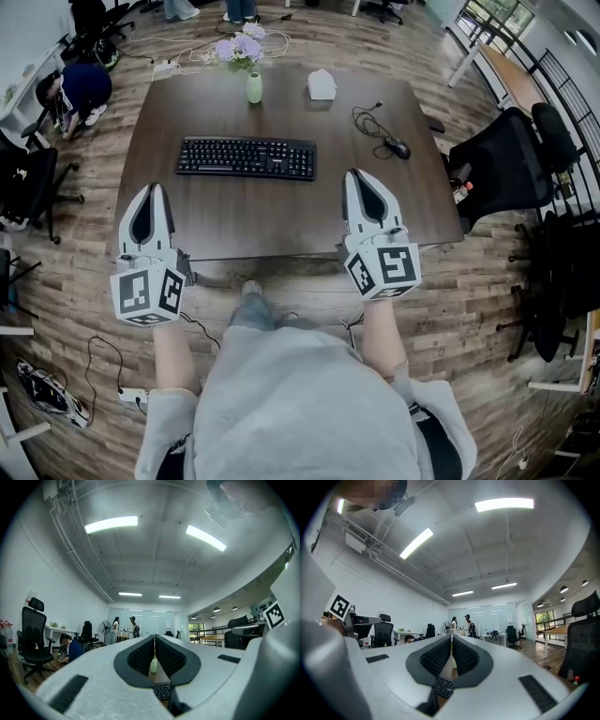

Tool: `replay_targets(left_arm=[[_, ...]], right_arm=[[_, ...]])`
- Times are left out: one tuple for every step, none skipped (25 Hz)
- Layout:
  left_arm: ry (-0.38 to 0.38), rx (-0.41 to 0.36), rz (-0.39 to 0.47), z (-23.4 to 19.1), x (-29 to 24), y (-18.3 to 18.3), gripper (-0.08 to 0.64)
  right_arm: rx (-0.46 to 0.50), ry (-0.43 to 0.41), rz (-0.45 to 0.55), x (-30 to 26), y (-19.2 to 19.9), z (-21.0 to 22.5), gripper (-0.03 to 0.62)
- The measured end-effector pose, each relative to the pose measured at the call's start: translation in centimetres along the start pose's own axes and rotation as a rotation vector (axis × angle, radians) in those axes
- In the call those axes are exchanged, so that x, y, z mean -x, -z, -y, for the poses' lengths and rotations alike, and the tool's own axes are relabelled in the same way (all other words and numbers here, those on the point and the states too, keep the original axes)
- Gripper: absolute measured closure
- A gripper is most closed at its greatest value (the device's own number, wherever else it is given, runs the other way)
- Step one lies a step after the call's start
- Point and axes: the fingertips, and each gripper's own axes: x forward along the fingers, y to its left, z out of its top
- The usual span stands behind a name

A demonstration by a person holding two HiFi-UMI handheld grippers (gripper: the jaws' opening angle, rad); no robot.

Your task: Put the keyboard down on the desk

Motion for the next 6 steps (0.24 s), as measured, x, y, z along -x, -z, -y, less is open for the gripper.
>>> replay_targets(left_arm=[[-0.001,-0.001,0.001,0.06,-0.08,-0.01,0.549],[-0.001,-0.002,0.001,0.12,-0.16,-0.01,0.549],[-0.001,-0.004,0.001,0.20,-0.23,-0.02,0.549],[-0.001,-0.004,0.002,0.27,-0.30,-0.02,0.549],[-0.001,-0.005,0.003,0.33,-0.36,-0.03,0.549],[-0.001,-0.005,0.004,0.39,-0.42,-0.03,0.549]], right_arm=[[0.001,0.000,0.001,-0.02,0.00,0.08,0.577],[0.002,-0.001,0.002,-0.04,0.02,0.17,0.577],[0.002,-0.001,0.003,-0.06,0.04,0.27,0.577],[0.001,-0.002,0.004,-0.07,0.06,0.35,0.577],[0.001,-0.002,0.004,-0.08,0.08,0.43,0.577],[0.001,-0.003,0.005,-0.10,0.09,0.51,0.577]])
